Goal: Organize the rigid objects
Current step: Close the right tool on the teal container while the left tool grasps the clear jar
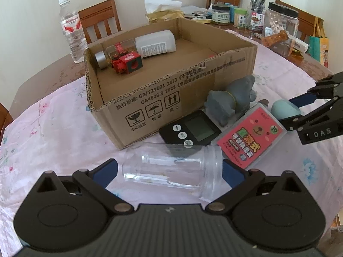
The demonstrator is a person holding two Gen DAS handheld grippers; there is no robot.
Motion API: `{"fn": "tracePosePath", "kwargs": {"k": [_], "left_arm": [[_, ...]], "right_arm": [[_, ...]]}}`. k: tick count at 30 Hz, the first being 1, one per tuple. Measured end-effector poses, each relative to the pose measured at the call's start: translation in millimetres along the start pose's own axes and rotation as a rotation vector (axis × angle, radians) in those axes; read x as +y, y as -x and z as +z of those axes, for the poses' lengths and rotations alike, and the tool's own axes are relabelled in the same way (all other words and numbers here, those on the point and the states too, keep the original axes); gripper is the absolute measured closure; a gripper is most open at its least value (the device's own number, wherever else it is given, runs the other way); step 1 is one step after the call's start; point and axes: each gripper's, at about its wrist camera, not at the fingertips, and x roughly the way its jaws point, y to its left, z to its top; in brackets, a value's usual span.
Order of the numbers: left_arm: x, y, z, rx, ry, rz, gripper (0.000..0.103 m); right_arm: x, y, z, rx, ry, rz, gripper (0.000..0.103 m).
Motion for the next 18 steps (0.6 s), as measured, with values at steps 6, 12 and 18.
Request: {"fn": "tracePosePath", "kwargs": {"k": [6, 12, 18], "left_arm": [[0.6, -3.1, 0.7, 0.011, -0.031, -0.003, 0.003], [3.3, -9.7, 3.1, 0.033, -0.041, -0.036, 0.008], [6.6, -10.7, 5.6, 0.05, -0.014, -0.048, 0.011]], "right_arm": [[0.0, -1.5, 2.1, 0.006, 0.015, 0.006, 0.036], [1.2, -1.7, 4.4, 0.014, 0.038, 0.007, 0.036], [2.7, -1.2, 5.9, 0.027, 0.043, 0.01, 0.042]]}}
